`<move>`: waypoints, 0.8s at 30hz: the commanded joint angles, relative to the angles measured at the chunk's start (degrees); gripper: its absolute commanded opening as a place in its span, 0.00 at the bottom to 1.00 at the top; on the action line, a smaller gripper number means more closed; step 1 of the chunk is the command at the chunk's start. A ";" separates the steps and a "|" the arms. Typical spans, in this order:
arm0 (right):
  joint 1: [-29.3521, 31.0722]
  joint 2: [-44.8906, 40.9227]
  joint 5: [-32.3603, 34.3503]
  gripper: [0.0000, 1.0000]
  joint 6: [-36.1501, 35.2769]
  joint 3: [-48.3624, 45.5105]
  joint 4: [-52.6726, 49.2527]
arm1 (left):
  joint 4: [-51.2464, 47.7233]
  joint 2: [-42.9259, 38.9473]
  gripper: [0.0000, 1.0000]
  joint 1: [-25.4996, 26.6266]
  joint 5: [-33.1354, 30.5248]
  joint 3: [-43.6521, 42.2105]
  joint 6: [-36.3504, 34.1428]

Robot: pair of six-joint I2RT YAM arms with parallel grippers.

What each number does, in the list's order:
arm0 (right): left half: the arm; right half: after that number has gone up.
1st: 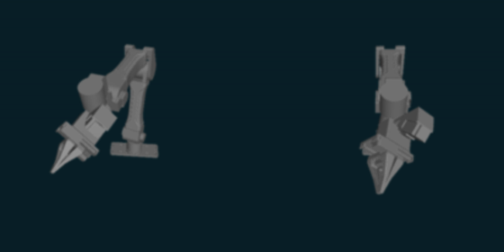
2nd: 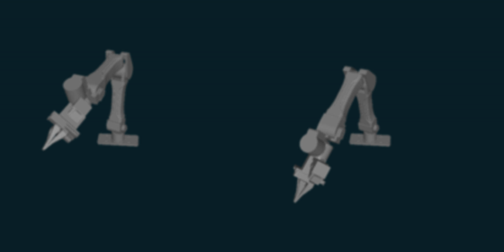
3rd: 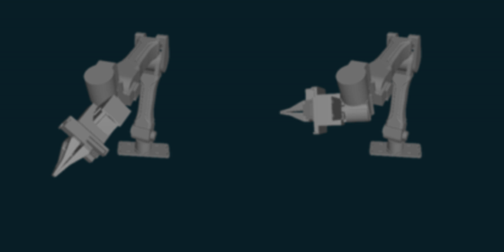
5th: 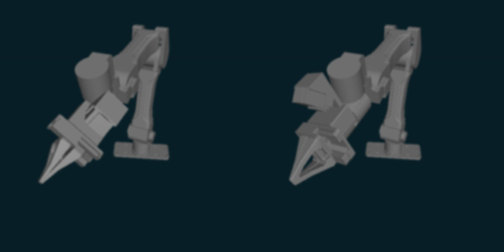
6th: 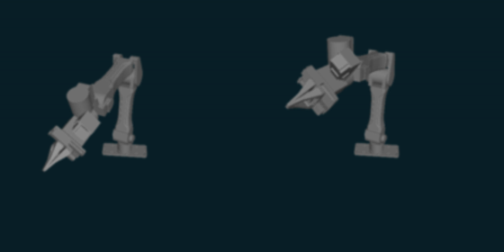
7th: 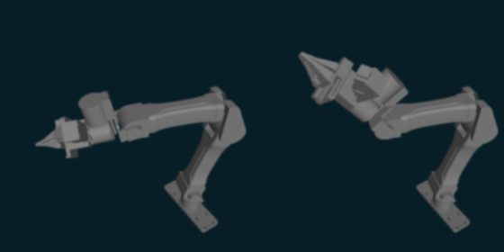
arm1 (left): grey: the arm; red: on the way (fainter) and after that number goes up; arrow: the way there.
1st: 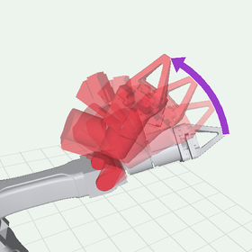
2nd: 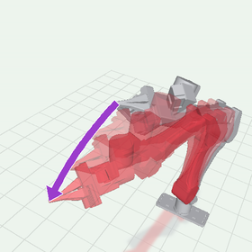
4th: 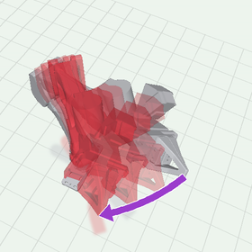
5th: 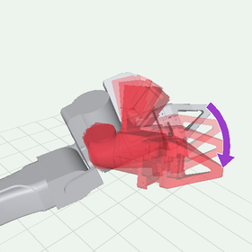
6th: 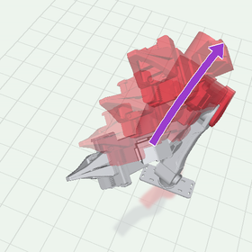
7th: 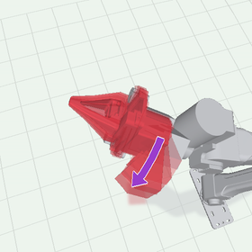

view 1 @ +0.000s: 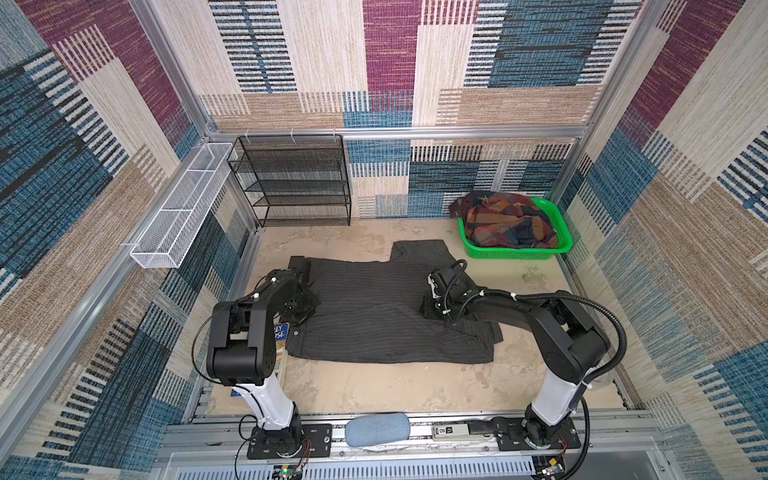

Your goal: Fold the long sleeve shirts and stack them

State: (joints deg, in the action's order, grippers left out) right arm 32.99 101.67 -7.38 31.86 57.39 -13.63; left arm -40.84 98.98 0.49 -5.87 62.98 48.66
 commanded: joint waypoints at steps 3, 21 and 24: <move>-1.62 -2.83 5.99 0.31 -3.89 10.20 -7.91 | -4.28 -1.80 0.17 -0.49 0.89 8.25 -4.27; -17.61 22.47 5.51 0.45 -22.25 40.10 -15.58 | -24.11 32.89 0.55 -2.64 6.23 58.80 -26.92; -18.52 22.76 6.65 0.51 -22.45 38.64 -14.68 | -24.09 35.31 0.56 -2.69 5.41 60.03 -27.66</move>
State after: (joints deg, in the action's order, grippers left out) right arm 14.76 124.07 -1.91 10.63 96.73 -28.58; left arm -62.52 133.03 -2.17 -0.82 121.82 24.14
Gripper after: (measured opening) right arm 0.500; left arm 0.556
